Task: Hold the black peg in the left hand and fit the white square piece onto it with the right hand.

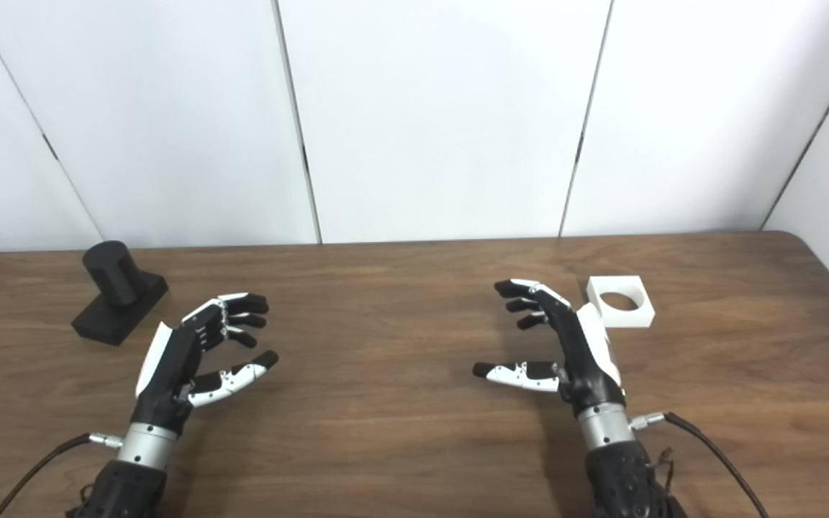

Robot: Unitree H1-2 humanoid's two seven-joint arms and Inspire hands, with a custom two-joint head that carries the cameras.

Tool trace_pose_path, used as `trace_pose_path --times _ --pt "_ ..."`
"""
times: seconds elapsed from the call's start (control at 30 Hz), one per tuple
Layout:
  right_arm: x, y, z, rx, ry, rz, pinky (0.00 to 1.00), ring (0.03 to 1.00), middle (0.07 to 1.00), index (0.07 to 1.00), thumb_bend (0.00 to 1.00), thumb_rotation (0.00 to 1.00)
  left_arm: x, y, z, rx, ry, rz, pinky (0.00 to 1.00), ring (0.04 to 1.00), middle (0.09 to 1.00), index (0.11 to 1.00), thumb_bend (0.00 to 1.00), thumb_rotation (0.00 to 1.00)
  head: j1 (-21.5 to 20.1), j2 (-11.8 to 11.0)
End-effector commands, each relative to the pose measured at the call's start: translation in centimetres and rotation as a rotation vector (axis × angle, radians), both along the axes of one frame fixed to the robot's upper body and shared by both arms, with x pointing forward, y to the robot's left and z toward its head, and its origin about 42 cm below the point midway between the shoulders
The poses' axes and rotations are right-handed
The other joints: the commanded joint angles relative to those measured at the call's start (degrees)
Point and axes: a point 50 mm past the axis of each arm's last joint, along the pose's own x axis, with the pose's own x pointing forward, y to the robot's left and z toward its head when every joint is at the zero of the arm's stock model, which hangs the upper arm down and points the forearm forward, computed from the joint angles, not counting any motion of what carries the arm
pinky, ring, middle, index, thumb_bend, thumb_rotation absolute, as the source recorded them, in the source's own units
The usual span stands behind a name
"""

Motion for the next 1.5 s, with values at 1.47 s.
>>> trace_pose_path --times 1.47 --pt "-0.7 -2.3 3.1 0.033 -0.050 0.032 0.59 0.723 0.754 0.721 0.70 0.00 0.0 -6.1 -1.4 0.032 -0.034 0.015 0.51 0.649 0.711 0.681 0.66 0.02 23.61 -9.86"
